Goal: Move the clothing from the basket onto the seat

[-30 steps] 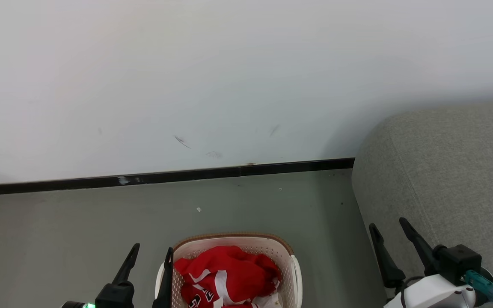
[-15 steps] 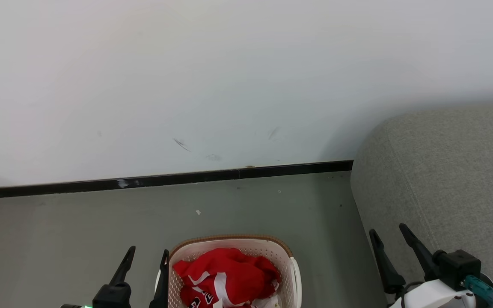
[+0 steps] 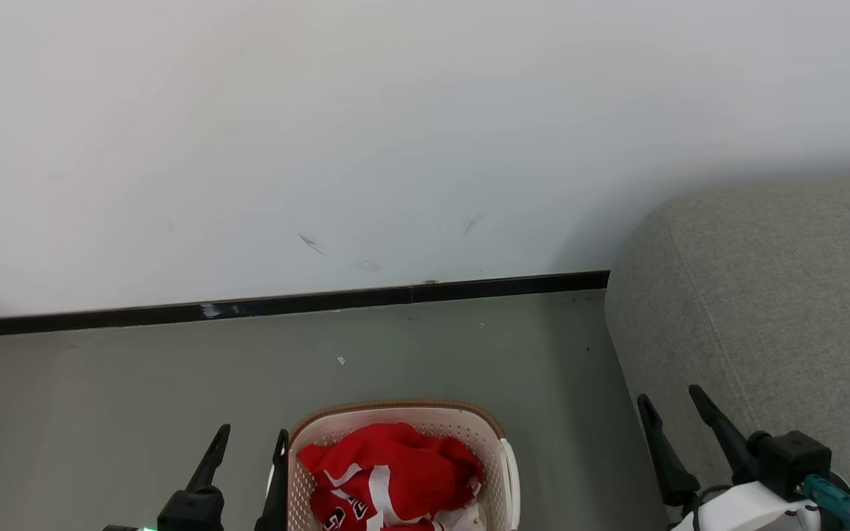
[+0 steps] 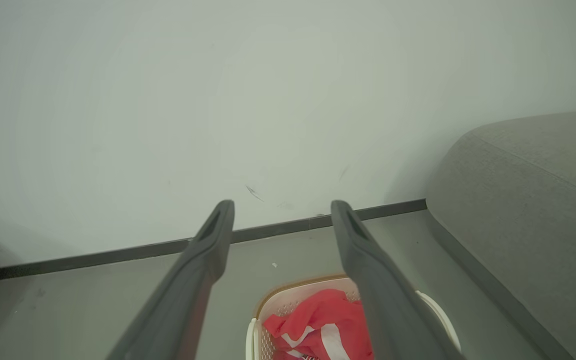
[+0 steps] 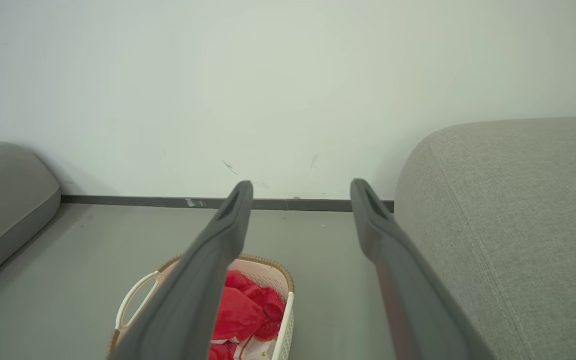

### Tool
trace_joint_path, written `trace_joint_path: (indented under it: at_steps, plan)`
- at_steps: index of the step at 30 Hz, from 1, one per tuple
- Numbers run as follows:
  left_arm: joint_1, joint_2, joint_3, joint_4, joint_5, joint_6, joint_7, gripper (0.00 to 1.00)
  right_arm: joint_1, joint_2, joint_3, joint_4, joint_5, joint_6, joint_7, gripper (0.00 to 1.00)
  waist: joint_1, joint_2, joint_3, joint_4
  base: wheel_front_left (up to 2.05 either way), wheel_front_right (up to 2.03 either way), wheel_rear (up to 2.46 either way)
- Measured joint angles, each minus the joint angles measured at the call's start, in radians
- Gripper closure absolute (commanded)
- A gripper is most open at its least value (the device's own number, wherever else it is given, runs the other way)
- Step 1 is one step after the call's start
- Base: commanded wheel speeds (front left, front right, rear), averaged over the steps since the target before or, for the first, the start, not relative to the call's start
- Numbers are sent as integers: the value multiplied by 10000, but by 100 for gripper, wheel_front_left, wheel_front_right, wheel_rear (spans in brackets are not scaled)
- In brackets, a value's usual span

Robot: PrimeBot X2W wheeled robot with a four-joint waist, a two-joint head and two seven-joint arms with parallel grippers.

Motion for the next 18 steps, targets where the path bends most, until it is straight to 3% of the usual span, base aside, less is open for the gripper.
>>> trace_joint_path:
  at_steps: [18]
  plan:
    - [-154, 13, -357, 514, 387, -199, 0, 0, 199, 8, -286, -410, 0, 0, -2, 0, -1, -1, 425, -77, 0, 0, 0]
